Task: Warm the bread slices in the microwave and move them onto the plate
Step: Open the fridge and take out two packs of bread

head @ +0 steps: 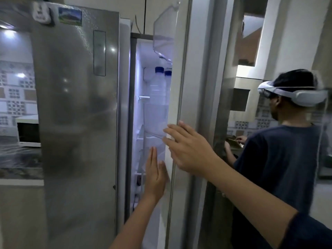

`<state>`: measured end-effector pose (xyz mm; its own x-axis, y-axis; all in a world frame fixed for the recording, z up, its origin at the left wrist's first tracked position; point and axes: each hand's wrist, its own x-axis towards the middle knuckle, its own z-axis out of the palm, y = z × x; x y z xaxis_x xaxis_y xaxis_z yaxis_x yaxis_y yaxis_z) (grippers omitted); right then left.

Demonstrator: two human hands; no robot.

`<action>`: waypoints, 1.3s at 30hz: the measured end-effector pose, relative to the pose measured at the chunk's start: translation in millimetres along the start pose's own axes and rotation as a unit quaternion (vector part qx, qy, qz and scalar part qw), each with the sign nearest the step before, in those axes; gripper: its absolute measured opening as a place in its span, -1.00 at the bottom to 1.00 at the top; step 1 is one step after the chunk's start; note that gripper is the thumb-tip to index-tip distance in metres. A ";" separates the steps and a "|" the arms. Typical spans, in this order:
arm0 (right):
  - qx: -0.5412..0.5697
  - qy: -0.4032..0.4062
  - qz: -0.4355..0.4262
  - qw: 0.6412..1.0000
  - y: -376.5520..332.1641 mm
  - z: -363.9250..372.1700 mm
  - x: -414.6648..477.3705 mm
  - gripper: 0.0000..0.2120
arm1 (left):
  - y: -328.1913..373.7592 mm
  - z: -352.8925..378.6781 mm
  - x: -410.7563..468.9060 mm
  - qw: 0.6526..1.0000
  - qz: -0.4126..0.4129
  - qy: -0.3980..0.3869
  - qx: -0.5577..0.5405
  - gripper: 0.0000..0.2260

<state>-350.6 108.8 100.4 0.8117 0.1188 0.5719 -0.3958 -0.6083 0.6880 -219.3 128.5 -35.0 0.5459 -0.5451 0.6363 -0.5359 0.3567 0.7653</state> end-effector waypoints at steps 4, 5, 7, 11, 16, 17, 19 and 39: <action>-0.092 -0.076 0.079 0.990 3.3 -4.7 -9.7 -0.50 | 14.4 13.9 -1.7 0.998 0.036 0.050 0.020 -0.53; -0.102 -0.076 0.093 0.987 4.7 -4.6 -11.7 -0.49 | 15.9 16.5 -0.4 0.998 0.040 0.055 0.001 -0.54; -0.111 -0.063 0.118 0.985 8.5 -1.7 -16.3 -0.46 | 20.5 22.1 3.2 0.996 0.038 0.055 -0.053 -0.55; -0.085 -0.038 0.112 0.989 19.8 6.2 -34.7 -0.42 | 46.3 38.7 14.0 0.983 0.020 0.002 -0.180 -0.66; -0.111 -0.015 0.132 0.985 38.6 -0.4 -59.3 -0.47 | 77.2 69.3 31.4 0.973 0.068 -0.072 -0.208 -0.64; -0.121 -0.018 0.140 0.983 41.7 -1.7 -64.7 -0.46 | 79.8 77.4 35.0 0.975 0.068 -0.082 -0.194 -0.64; -0.145 -0.024 0.156 0.977 49.0 -3.0 -75.4 -0.40 | 84.6 94.2 39.6 0.979 0.066 -0.102 -0.164 -0.66; -0.203 -0.073 0.401 0.890 156.7 31.5 -174.3 -0.23 | 76.2 249.9 100.3 0.928 0.334 -0.103 0.128 -0.49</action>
<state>-540.6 -31.9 94.5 0.2343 -0.3466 0.9083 -0.9716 -0.1143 0.2070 -366.3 -88.6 62.9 -0.0840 -0.4104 0.9080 -0.8607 0.4891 0.1414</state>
